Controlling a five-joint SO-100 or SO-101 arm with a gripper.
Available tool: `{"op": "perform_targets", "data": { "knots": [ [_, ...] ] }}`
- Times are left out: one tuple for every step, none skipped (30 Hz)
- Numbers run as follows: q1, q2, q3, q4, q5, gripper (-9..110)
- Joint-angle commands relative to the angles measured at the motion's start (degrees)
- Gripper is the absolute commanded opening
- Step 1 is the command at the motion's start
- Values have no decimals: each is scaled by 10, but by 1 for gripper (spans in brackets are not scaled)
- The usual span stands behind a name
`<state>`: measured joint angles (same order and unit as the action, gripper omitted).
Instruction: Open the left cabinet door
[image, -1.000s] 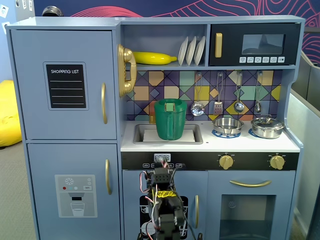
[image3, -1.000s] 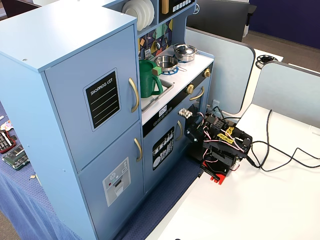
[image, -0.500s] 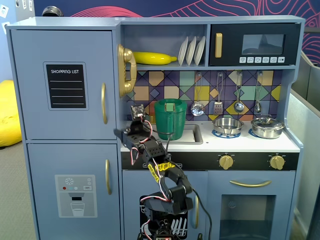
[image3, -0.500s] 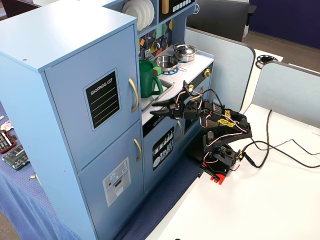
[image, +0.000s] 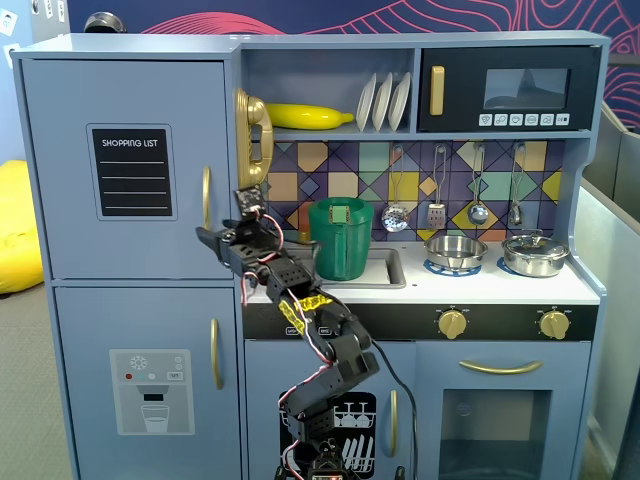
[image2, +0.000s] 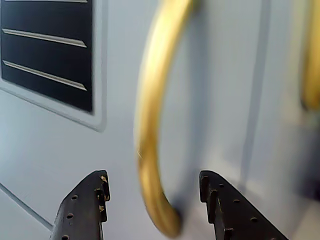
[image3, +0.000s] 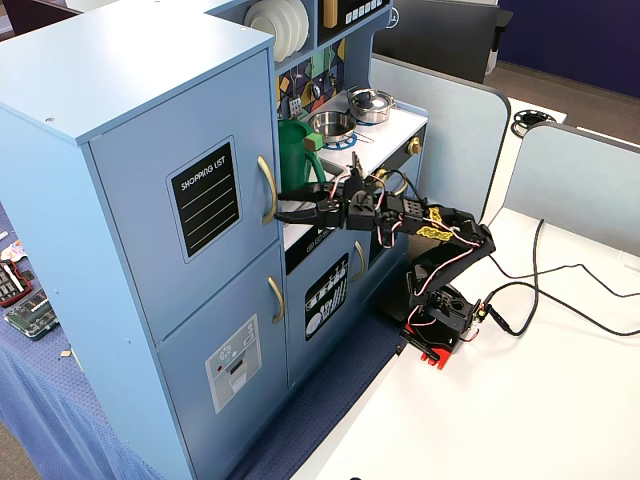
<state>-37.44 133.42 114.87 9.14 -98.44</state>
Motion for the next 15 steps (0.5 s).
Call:
{"op": "perform_targets", "data": {
  "knots": [
    [-29, -40, -85, -28, -18, 15],
    [-37, -47, -94, -29, -19, 15],
    [-47, -53, -99, -31, -20, 15],
    [-60, -55, -102, -33, -23, 14],
    [-74, -55, -101, -37, -26, 14],
    [-89, -53, -98, -40, -28, 14],
    [-100, -48, -97, -40, -25, 14],
    [-113, -42, -97, -38, -18, 14],
    [-124, -35, -97, -33, -15, 14],
    [-133, -28, -98, -23, -12, 14],
    [-143, -18, -99, -13, -11, 14],
    [-154, -9, -98, -6, -11, 14],
    [-165, 2, -95, 2, -8, 14],
    [-175, 12, -92, 10, -3, 14],
    [-183, 24, -91, 18, 4, 14]
  ]
}}
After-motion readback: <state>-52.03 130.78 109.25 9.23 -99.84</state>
